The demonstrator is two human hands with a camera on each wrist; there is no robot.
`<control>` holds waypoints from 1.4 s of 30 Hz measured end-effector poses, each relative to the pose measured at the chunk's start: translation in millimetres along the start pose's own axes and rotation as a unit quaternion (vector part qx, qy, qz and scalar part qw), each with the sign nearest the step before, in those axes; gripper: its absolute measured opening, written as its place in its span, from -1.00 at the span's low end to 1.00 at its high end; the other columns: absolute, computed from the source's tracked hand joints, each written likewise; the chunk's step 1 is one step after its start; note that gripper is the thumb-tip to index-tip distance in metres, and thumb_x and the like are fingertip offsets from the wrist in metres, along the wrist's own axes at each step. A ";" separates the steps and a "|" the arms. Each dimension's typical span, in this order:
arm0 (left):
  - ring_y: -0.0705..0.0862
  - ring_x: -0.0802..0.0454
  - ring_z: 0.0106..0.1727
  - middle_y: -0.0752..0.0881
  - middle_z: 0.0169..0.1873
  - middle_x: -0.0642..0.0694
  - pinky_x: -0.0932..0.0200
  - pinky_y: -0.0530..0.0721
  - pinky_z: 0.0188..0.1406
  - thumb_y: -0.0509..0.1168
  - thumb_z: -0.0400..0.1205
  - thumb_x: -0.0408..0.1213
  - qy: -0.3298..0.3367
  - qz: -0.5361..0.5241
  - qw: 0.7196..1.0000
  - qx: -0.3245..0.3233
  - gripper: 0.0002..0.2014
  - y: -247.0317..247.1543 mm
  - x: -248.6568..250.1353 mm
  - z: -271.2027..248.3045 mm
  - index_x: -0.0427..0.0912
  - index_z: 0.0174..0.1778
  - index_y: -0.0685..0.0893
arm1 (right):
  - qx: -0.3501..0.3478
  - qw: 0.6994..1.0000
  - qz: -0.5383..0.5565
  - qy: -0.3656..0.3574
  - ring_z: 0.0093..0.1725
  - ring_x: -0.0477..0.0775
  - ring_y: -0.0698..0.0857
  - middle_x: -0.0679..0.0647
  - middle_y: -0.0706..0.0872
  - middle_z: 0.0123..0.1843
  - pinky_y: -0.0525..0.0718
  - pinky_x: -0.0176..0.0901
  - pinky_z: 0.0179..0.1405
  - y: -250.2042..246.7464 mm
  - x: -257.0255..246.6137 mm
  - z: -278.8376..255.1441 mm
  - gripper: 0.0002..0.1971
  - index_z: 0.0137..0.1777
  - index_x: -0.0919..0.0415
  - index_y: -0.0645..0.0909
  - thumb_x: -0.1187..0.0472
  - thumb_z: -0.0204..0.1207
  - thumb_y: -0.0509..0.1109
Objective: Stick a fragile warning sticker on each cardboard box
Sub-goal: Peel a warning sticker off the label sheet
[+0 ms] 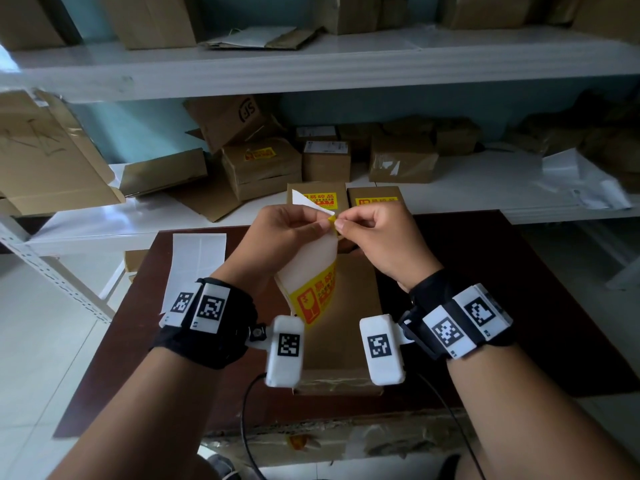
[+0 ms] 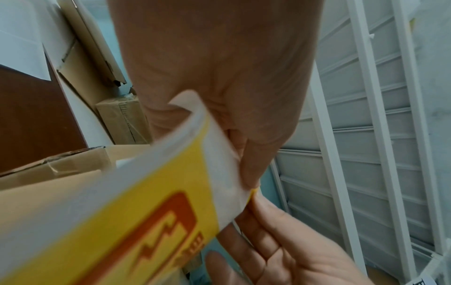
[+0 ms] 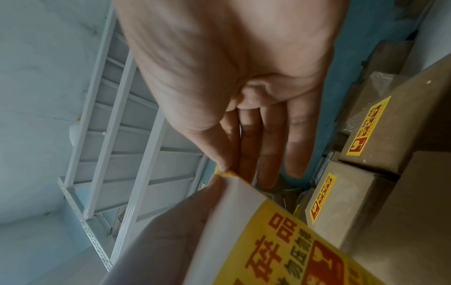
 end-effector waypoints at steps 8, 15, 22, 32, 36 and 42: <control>0.76 0.00 -0.19 0.85 -0.14 -0.19 0.16 0.71 -0.17 0.42 0.65 -0.27 -0.007 -0.035 0.999 0.017 -0.91 1.5 1.7 0.7 -0.18 -0.09 0.81 | 0.029 0.996 0.071 0.035 -0.14 0.00 0.86 0.07 0.87 -0.19 0.84 0.03 -0.01 0.2 4.8 0.6 -0.90 -0.03 0.11 0.80 0.27 0.48 0.57; 0.74 0.06 -0.24 0.84 -0.16 -0.19 0.25 0.69 -0.26 0.41 0.66 -0.28 0.005 -0.006 1.000 0.017 -0.89 2.8 0.3 2.0 -0.21 -0.07 0.82 | 0.004 0.998 0.064 0.025 -0.11 -0.04 0.85 0.00 0.86 -0.19 0.84 -0.05 -0.01 0.8 2.5 -0.4 -0.95 -0.11 0.11 0.82 0.25 0.46 0.59; 0.74 0.06 -0.24 0.85 -0.11 -0.26 0.26 0.70 -0.24 0.39 0.67 -0.31 0.025 0.039 0.999 0.010 -0.85 4.4 3.3 0.8 -0.30 0.01 0.83 | -0.011 0.998 0.054 0.031 -0.12 0.06 0.86 0.09 0.86 -0.22 0.83 0.09 -0.04 -0.4 0.5 0.0 -0.87 -0.18 0.17 0.80 0.13 0.45 0.63; 0.76 -0.02 -0.19 0.85 -0.11 -0.22 0.08 0.73 -0.13 0.39 0.67 -0.24 -0.002 0.048 0.999 0.010 -0.83 4.0 3.4 -1.3 -0.23 0.01 0.84 | 0.003 1.000 -0.024 0.016 -0.18 -0.03 0.82 0.00 0.84 -0.26 0.83 0.11 -0.10 -2.4 1.3 1.3 -0.89 -0.15 0.13 0.82 0.13 0.52 0.52; 0.75 -0.02 -0.20 0.85 -0.12 -0.22 0.12 0.71 -0.17 0.38 0.68 -0.24 -0.010 0.039 0.999 0.010 -0.84 3.8 3.6 -0.8 -0.23 -0.02 0.83 | 0.001 1.000 -0.018 0.013 -0.19 -0.07 0.82 -0.04 0.84 -0.25 0.83 0.11 -0.09 -1.6 2.0 2.4 -0.90 -0.16 0.13 0.81 0.16 0.54 0.49; 0.71 -0.02 -0.22 0.80 -0.18 -0.18 0.14 0.67 -0.19 0.34 0.71 -0.28 -0.023 0.010 1.000 0.004 -0.86 4.0 3.0 -0.4 -0.22 -0.03 0.79 | -0.011 1.000 0.007 0.009 -0.20 -0.10 0.82 0.01 0.85 -0.24 0.83 0.06 -0.08 -1.2 0.4 1.5 -0.86 -0.20 0.01 0.77 0.18 0.57 0.46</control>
Point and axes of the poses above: each hand's wrist, its own z-axis towards the middle knuckle, its own y-axis out of the palm, x = y × z, the point moved 3 cm from there along z, towards the middle knuckle
